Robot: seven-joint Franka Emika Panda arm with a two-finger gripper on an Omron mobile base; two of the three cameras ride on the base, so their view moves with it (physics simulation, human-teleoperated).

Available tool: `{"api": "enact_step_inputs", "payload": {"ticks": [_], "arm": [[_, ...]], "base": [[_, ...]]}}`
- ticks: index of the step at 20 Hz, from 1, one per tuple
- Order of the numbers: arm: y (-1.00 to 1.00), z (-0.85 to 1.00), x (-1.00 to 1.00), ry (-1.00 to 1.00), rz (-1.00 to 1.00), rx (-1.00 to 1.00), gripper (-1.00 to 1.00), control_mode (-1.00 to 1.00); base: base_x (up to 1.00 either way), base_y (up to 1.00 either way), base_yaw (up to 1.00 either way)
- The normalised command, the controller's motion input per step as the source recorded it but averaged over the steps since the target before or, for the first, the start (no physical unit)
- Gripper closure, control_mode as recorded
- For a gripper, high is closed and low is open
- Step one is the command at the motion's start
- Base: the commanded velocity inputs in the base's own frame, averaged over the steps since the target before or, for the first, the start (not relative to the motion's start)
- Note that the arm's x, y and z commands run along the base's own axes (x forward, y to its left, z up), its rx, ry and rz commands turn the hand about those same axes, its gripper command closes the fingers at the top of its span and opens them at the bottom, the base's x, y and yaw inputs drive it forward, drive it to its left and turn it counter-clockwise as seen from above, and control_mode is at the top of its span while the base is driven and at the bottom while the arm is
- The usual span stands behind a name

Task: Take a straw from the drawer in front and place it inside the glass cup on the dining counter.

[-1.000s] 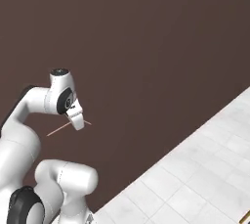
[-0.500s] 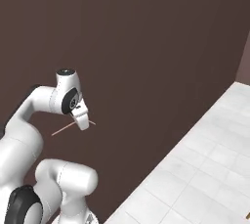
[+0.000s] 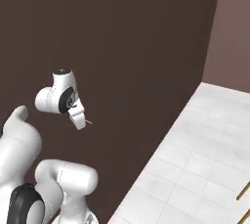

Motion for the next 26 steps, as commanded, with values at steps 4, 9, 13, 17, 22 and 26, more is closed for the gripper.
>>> {"api": "enact_step_inputs", "payload": {"ticks": [4, 9, 13, 17, 22, 26], "arm": [[0.0, 0.0, 0.0, 0.0, 0.0, 0.0, 1.0, 1.0], [0.0, 0.0, 0.0, 0.0, 0.0, 0.0, 1.0, 1.0], [0.0, 0.0, 0.0, 0.0, 0.0, 0.0, 1.0, 1.0], [0.0, 0.0, 0.0, 0.0, 0.0, 0.0, 1.0, 1.0], [0.0, 0.0, 0.0, 0.0, 0.0, 0.0, 1.0, 1.0], [0.0, 0.0, 0.0, 0.0, 0.0, 0.0, 1.0, 1.0]], "base": [[0.8, 0.0, -0.68], [0.77, 0.0, -0.69], [0.84, 0.0, -0.66], [0.94, 0.02, -0.5], [0.98, 0.01, -0.43], [0.7, 0.0, -0.73]]}}
